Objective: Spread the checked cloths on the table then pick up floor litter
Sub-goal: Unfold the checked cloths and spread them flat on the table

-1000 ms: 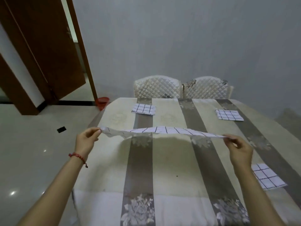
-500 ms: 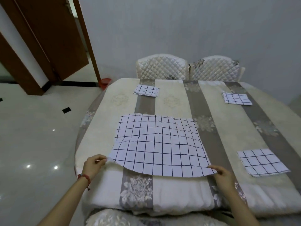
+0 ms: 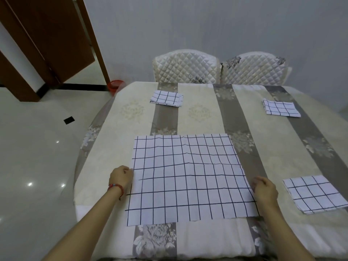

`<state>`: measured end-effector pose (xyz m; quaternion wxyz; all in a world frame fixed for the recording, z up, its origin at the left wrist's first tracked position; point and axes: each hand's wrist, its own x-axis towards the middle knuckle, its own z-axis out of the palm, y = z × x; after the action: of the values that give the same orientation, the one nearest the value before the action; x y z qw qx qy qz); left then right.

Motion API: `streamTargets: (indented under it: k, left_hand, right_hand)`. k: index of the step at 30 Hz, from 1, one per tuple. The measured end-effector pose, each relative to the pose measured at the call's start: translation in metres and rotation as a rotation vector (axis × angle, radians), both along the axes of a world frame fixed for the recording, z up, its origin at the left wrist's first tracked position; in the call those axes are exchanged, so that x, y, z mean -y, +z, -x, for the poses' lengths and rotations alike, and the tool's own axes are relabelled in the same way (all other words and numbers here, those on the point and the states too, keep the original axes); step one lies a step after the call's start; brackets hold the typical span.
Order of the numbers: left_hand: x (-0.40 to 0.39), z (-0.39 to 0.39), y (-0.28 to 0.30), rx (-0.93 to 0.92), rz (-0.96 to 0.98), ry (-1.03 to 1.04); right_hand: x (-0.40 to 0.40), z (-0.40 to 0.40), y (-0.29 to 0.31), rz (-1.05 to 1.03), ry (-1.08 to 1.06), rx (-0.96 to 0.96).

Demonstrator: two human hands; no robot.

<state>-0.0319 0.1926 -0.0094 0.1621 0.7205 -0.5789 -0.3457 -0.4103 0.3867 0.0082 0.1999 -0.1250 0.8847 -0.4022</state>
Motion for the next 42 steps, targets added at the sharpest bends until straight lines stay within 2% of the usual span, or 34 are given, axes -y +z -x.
streamTargets:
  k: [5,7,10,15,20,30,38,42]
  left_hand:
    - [-0.004,0.035,-0.002,0.198,-0.102,0.046]
    - [-0.007,0.047,-0.002,0.186,-0.136,0.069]
    - [-0.01,0.054,-0.003,0.07,-0.157,0.145]
    - [-0.003,0.04,-0.004,-0.127,-0.117,0.305]
    - [-0.001,0.016,-0.007,-0.176,0.016,0.325]
    - [-0.006,-0.012,-0.013,-0.15,0.068,0.227]
    - [-0.001,-0.014,-0.019,-0.205,0.046,0.259]
    - [-0.002,-0.016,-0.018,-0.133,0.04,0.257]
  right_hand:
    - [0.012,0.001,-0.006,-0.195,0.132,-0.097]
    - [0.018,-0.006,-0.008,-0.277,0.161,-0.141]
    - [0.022,-0.017,-0.012,-0.353,0.155,-0.131]
    - [0.021,-0.02,-0.019,-0.305,0.128,-0.029]
    - [0.012,-0.031,-0.024,-0.26,0.114,-0.013]
    - [-0.007,-0.047,-0.027,-0.327,0.128,-0.05]
    - [-0.012,-0.043,-0.032,-0.327,0.078,-0.095]
    - [-0.011,-0.051,-0.032,-0.441,0.117,-0.276]
